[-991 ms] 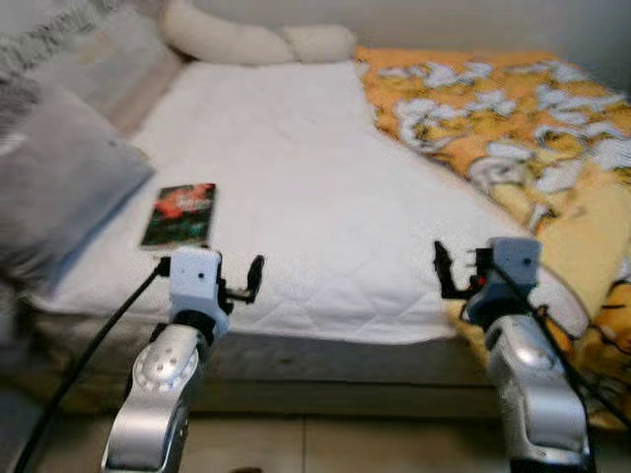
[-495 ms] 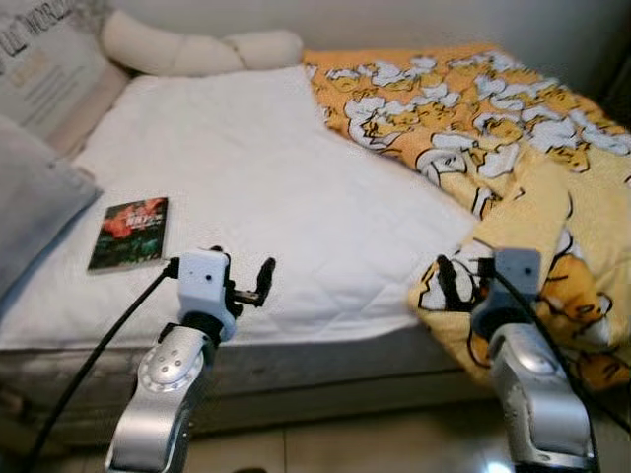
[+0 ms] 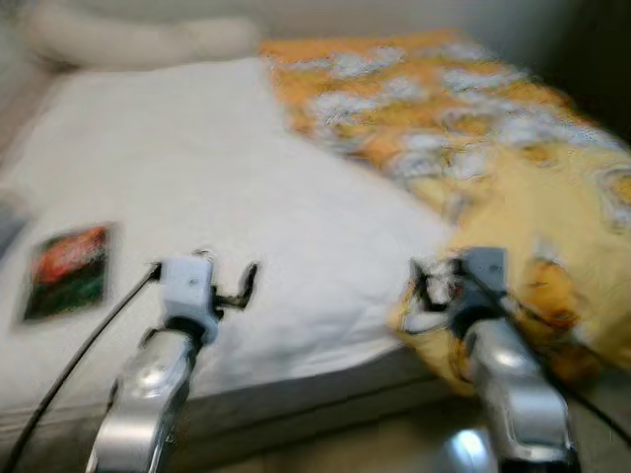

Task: Clean up the room

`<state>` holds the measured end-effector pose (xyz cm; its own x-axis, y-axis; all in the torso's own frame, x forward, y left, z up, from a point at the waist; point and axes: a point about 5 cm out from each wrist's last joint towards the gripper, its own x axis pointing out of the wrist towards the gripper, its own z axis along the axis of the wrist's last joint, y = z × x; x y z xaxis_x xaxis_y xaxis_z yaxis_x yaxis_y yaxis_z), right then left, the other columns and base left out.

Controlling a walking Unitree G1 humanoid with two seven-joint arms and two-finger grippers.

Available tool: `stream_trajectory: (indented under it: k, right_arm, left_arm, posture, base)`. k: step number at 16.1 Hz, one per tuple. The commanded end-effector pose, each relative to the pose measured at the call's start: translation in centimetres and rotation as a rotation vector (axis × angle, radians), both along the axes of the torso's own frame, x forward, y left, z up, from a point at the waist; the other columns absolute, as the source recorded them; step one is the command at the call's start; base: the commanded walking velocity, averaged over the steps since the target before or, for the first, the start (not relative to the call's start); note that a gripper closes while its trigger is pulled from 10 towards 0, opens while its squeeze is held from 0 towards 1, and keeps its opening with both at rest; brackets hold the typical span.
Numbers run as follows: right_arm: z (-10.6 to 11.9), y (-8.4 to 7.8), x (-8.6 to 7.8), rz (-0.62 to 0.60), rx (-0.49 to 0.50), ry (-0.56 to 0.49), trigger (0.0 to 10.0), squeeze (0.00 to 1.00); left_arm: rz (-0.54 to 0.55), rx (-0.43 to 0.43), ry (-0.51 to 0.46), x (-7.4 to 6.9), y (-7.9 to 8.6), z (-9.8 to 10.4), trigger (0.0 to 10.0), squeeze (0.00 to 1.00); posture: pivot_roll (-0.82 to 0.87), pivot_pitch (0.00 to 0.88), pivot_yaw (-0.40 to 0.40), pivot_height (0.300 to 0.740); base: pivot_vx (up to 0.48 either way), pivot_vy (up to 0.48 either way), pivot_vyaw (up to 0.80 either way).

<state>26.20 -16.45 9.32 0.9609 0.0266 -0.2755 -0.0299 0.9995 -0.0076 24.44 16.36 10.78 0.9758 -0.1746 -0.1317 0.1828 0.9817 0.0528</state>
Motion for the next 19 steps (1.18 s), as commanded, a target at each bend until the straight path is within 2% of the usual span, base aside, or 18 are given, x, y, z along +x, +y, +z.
stream_trajectory:
  k: [1, 3, 5, 6, 9, 10, 14, 15, 16, 17, 18, 19]
  right_arm:
    - [0.1, -1.1, -0.1, -0.032, -0.024, 0.003, 10.0, 1.00]
    - [-0.6, -0.7, -0.2, 0.005, -0.033, 0.055, 10.0, 1.00]
    - [-1.8, -1.0, 0.0, -0.006, -0.072, 0.130, 10.0, 1.00]
    - [-2.2, -0.8, 0.8, 0.028, -0.086, 0.141, 10.0, 1.00]
    - [-3.1, -0.1, 2.4, 0.126, -0.047, 0.177, 10.0, 1.00]
    - [-4.0, 0.5, 3.6, 0.182, -0.065, 0.221, 10.0, 1.00]
    - [-5.8, 1.3, 5.7, 0.211, -0.115, 0.311, 10.0, 1.00]
    - [-6.2, 1.5, 6.1, 0.230, -0.156, 0.343, 10.0, 0.93]
    - [-6.6, 1.6, 6.2, 0.242, -0.178, 0.366, 10.0, 0.00]
    - [-6.8, 1.5, 6.3, 0.232, -0.212, 0.380, 10.0, 0.00]
    - [-6.9, 1.3, 6.5, 0.210, -0.241, 0.386, 10.0, 0.00]
    - [-6.9, 1.3, 6.5, 0.202, -0.236, 0.388, 10.0, 0.00]
  left_arm:
    - [-0.032, -0.001, -0.016, 0.0, -0.9, 0.4, 10.0, 0.58]
    - [-0.082, 0.024, 0.008, -0.4, -1.2, -0.1, 10.0, 0.57]
    - [-0.147, 0.070, 0.027, -0.8, -1.4, -0.3, 10.0, 0.57]
    - [-0.178, 0.076, 0.037, -0.7, -1.5, -0.3, 10.0, 0.57]
    - [-0.213, 0.097, 0.038, -0.6, -1.5, -0.1, 10.0, 0.57]
    - [-0.223, 0.115, 0.054, -0.6, -1.3, -0.1, 10.0, 0.57]
    - [-0.234, 0.136, 0.064, -0.3, -0.8, 0.2, 10.0, 0.57]
    - [-0.244, 0.153, 0.062, -0.2, -0.6, 0.5, 10.0, 0.57]
    - [-0.260, 0.176, 0.045, -0.2, -0.5, 1.0, 10.0, 0.57]
    - [-0.294, 0.170, 0.033, -0.5, -0.6, 1.5, 10.0, 0.58]
    - [-0.347, 0.212, 0.067, -1.3, -0.8, 1.5, 10.0, 0.57]
    - [-0.340, 0.228, 0.076, -1.4, -0.7, 1.4, 10.0, 0.57]
  posture:
    - [0.04, 0.000, 0.002, 0.740]
    - [0.04, 0.000, 0.002, 0.740]
    - [0.04, 0.000, 0.005, 0.740]
    - [0.05, 0.000, 0.014, 0.740]
    - [0.05, 0.000, 0.021, 0.740]
    - [0.06, 0.000, 0.022, 0.740]
    - [0.10, 0.000, 0.017, 0.740]
    - [0.13, 0.000, 0.018, 0.740]
    - [0.15, 0.000, 0.019, 0.740]
    - [0.16, 0.000, 0.014, 0.740]
    - [0.19, 0.007, 0.003, 0.740]
    - [0.20, 0.014, 0.002, 0.740]
  base:
    - [0.307, 0.000, 0.00]
    - [0.000, 0.000, 0.00]
    - [0.000, 0.000, 0.00]
    - [0.000, 0.000, 0.00]
    - [0.000, 0.000, 0.00]
    - [0.000, 0.000, 0.00]
    - [0.000, 0.000, 0.00]
    - [0.000, 0.000, 0.00]
    - [0.000, 0.000, 0.00]
    - [0.000, 0.000, 0.00]
    - [0.000, 0.000, 0.00]
    - [0.000, 0.000, 0.00]
